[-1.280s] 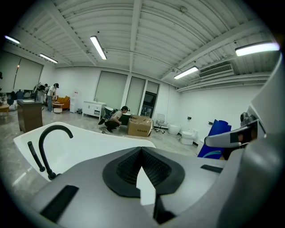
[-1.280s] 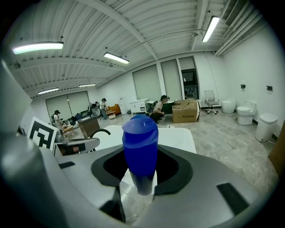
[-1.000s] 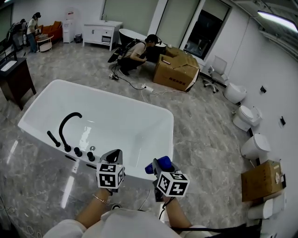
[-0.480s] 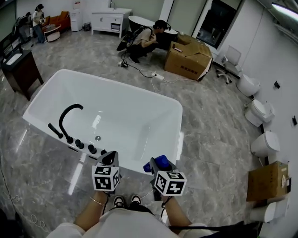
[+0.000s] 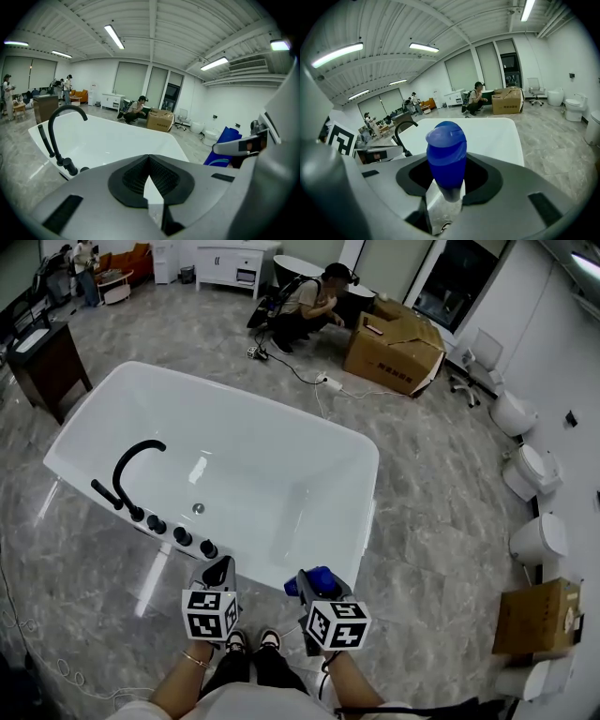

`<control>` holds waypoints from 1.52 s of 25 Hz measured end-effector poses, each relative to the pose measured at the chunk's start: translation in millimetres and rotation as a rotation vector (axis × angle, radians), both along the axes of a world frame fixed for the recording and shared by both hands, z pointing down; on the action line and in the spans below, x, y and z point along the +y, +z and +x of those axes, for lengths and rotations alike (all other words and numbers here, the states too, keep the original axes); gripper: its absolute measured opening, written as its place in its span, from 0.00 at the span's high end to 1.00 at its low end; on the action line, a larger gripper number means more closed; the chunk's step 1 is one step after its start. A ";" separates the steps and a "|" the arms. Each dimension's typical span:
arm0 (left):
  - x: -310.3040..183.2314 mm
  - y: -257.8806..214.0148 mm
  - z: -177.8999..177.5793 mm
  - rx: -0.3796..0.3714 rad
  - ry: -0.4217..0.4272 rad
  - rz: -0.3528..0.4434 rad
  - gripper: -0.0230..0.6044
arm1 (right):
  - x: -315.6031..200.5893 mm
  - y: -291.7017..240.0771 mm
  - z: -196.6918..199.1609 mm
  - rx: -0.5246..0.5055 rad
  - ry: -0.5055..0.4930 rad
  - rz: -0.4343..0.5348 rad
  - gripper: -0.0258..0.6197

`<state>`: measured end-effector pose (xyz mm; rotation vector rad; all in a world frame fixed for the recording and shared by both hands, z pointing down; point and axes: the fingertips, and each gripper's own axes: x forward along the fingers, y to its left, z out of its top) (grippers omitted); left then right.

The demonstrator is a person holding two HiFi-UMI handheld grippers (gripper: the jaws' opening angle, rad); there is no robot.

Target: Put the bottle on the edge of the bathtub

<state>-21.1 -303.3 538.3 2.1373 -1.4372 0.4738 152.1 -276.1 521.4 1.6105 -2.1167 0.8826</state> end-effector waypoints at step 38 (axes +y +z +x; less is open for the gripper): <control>59.7 149.8 18.3 -0.035 0.115 -0.185 0.95 | 26.4 132.6 44.8 0.088 0.108 -0.113 0.70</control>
